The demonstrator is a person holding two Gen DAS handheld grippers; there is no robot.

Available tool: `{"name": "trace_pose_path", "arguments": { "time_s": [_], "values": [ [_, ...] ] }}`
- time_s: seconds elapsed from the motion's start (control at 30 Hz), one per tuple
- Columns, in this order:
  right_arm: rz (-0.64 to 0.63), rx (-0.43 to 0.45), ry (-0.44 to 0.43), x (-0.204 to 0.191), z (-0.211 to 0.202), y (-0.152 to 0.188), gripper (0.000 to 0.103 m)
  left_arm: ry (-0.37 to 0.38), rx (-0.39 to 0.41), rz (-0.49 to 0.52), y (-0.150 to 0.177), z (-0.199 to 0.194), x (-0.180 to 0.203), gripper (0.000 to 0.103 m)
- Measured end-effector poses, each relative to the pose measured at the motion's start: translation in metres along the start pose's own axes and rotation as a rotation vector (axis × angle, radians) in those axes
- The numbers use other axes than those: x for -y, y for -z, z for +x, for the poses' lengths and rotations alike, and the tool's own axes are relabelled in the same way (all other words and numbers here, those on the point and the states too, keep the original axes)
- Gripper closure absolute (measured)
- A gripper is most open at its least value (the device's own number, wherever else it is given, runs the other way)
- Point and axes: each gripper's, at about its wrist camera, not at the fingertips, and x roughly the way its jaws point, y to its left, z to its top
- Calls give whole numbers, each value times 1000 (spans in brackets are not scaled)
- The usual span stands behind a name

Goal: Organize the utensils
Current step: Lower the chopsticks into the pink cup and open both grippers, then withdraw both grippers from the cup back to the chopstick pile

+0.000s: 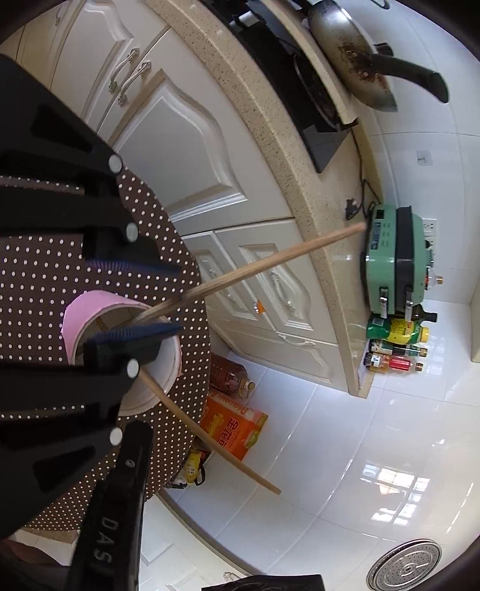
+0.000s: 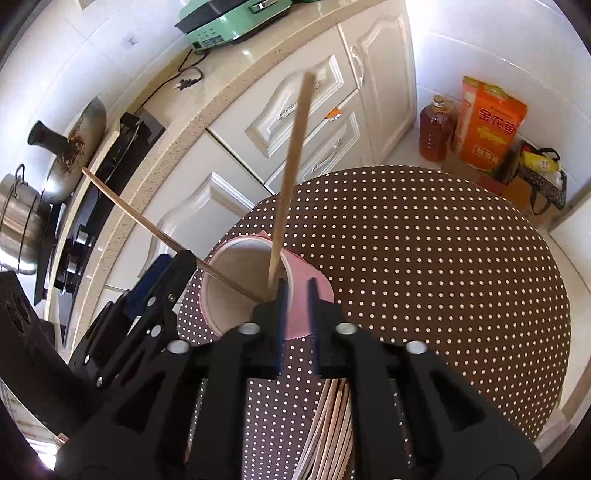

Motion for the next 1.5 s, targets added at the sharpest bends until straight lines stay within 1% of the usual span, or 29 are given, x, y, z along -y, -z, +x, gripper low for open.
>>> {"name": "trace_pose_path", "arguments": {
  "time_s": [0.03,0.07,0.1,0.13,0.23,0.3,0.5,0.77,0.83,0.93,1.1,1.27,1.4,1.5],
  "values": [
    [2,20,2,2,-6,1,61,-10,10,11,0,-4,0,73],
    [-1,41,16,3,-11,2,33,-13,12,18,-1,-6,0,71],
    [-8,69,32,3,-17,3,32,-15,11,21,-1,-8,0,71],
    [-23,98,51,2,-24,5,32,-18,11,20,-2,-11,0,71],
    [-37,107,62,2,-34,7,32,-28,18,21,-4,-20,-1,70],
    [-36,121,57,4,-41,9,32,-23,28,26,-5,-29,0,63],
    [-48,135,52,2,-61,15,31,-26,59,29,-9,-57,3,50],
    [-97,202,49,-3,-105,32,25,-54,110,42,-8,-103,10,43],
    [-108,218,49,-4,-115,36,25,-69,128,40,-7,-117,13,42],
    [-121,245,47,-5,-135,45,23,-69,151,26,-4,-137,15,40],
    [-143,285,49,-6,-162,61,21,-73,172,-10,7,-169,15,36],
    [-149,304,54,-1,-183,86,18,-94,179,3,23,-191,16,34],
    [-140,279,73,8,-184,105,18,-92,160,10,39,-200,15,34],
    [-118,244,80,17,-177,121,18,-91,133,18,54,-202,13,34]
  ]
}}
